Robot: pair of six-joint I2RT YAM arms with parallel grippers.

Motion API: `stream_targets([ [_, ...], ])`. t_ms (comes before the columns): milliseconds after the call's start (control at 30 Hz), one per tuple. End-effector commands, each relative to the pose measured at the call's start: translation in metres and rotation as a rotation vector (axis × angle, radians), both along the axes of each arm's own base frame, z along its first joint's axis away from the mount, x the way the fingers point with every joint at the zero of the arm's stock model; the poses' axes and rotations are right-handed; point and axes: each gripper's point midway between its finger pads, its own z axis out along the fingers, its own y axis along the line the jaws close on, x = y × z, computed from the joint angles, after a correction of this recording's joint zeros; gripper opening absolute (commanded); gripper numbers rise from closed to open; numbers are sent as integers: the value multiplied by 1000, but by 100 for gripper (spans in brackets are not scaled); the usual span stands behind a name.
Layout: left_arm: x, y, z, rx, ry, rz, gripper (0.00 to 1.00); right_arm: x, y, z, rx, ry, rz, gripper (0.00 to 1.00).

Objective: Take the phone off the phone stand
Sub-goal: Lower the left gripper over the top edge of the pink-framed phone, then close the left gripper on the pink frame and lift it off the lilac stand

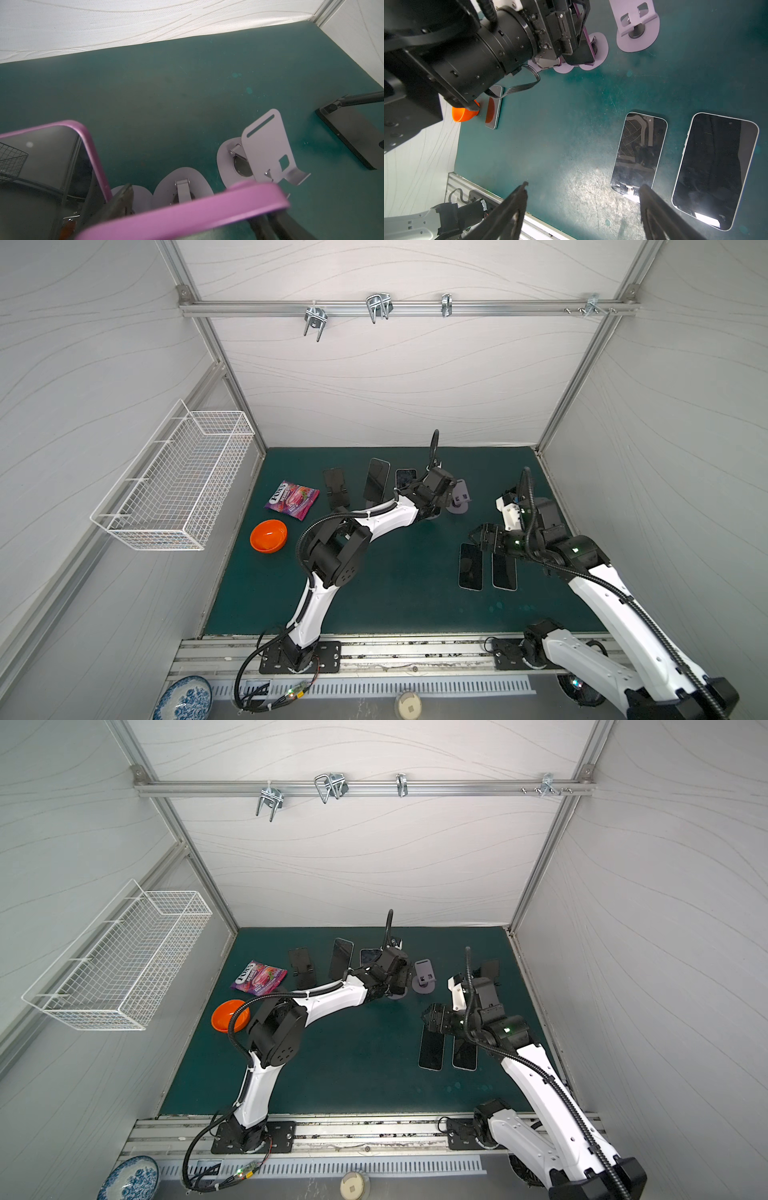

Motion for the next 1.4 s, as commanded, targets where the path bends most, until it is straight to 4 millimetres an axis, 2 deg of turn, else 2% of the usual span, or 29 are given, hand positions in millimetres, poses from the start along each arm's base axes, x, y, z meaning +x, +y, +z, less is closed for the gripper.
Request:
stream_targets([
  [0,12,-6,8,-44,-21,22,83,3,0,0,-15,-17,8,85],
  [533,8,-9,5,-51,-6,-14,71,5,0,-1,-25,-23,12,85],
  [1367,6,-7,14,-45,-25,-27,70,5,0,1,-21,-33,10,85],
])
